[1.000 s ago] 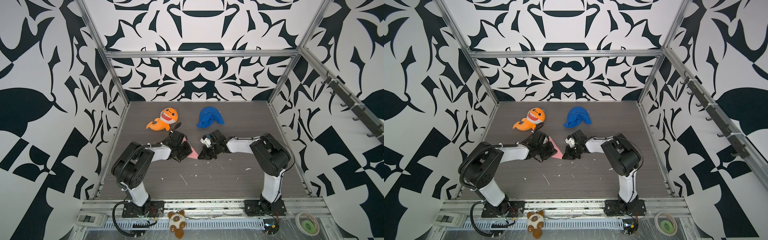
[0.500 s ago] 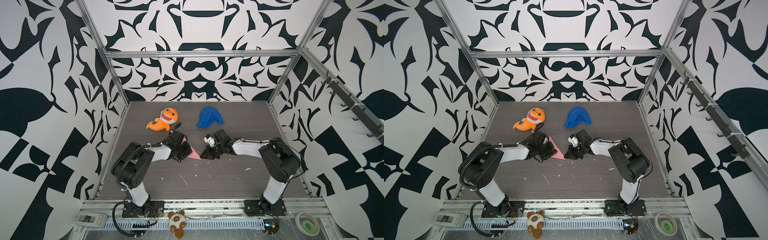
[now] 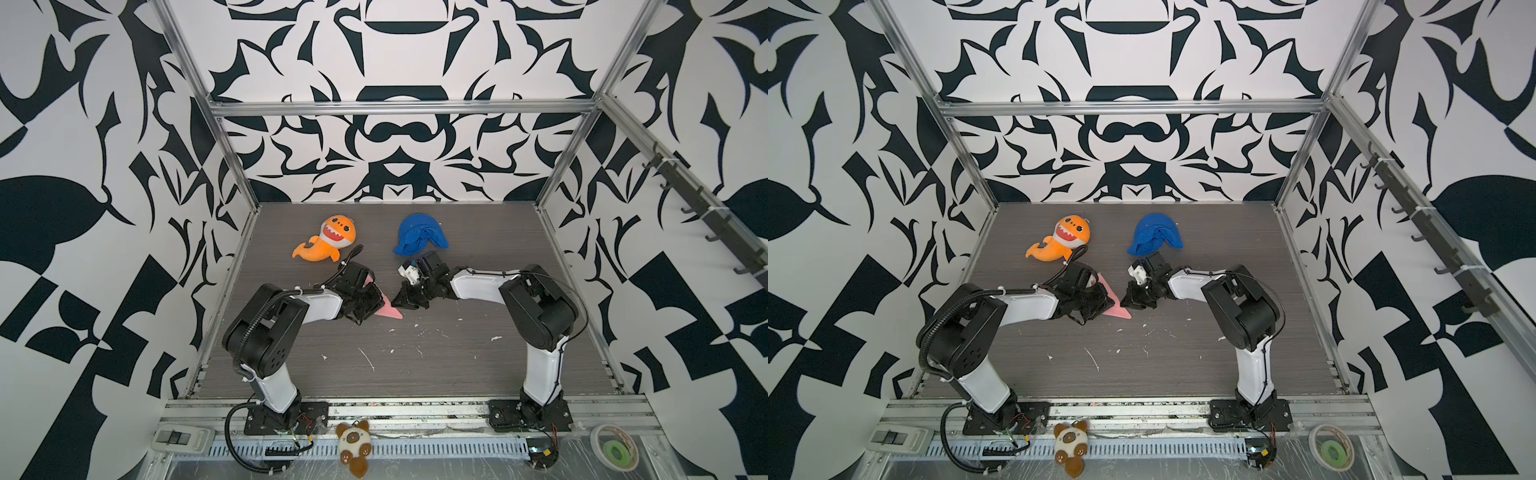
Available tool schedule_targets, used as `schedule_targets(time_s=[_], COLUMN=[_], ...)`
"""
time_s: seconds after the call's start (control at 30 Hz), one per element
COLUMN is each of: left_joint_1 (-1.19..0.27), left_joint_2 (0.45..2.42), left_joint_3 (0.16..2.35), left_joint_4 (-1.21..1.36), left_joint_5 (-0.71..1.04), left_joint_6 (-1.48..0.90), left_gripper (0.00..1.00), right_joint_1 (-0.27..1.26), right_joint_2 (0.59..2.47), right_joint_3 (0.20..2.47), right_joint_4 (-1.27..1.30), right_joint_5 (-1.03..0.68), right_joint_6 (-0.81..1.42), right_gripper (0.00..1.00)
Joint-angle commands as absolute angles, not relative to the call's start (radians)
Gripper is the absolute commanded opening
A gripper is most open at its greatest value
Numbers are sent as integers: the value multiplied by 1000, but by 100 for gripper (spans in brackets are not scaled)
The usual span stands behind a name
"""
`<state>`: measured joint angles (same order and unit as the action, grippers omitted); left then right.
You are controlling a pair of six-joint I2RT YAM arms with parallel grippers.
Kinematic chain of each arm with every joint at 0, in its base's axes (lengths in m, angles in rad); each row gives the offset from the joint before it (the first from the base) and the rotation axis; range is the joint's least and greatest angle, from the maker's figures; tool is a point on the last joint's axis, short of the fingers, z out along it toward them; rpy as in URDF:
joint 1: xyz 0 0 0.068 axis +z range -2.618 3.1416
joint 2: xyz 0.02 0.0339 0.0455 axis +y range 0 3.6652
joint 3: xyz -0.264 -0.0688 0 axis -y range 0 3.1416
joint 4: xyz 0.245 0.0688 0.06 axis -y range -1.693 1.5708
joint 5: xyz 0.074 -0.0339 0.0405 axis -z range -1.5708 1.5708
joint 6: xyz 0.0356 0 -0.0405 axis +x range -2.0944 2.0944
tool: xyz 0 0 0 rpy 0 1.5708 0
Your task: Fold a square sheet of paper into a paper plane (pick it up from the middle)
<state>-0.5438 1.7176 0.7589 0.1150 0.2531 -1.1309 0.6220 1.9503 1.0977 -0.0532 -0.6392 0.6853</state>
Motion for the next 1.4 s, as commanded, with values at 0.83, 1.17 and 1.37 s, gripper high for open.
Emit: schedule_targets(time_s=[0.83,1.17,1.37], left_joint_1=[-540,-540,-540], left_joint_2=[1745,1740,1735], left_joint_3=[732,741,746], left_joint_4=[-9,-6,-9], left_joint_5=[160,175,178], left_joint_6=[-1126,-1113,-1108], left_gripper=[6,6,6], right_joint_1=[632,633,637], right_joint_2=[1790,1845,1930], right_joint_3=[923,1081,1141], right_joint_4=[-206,-80,-84], right_joint_5=[-513,-580,-614], right_joint_6=[663,628,621], right_gripper=[0,0,0])
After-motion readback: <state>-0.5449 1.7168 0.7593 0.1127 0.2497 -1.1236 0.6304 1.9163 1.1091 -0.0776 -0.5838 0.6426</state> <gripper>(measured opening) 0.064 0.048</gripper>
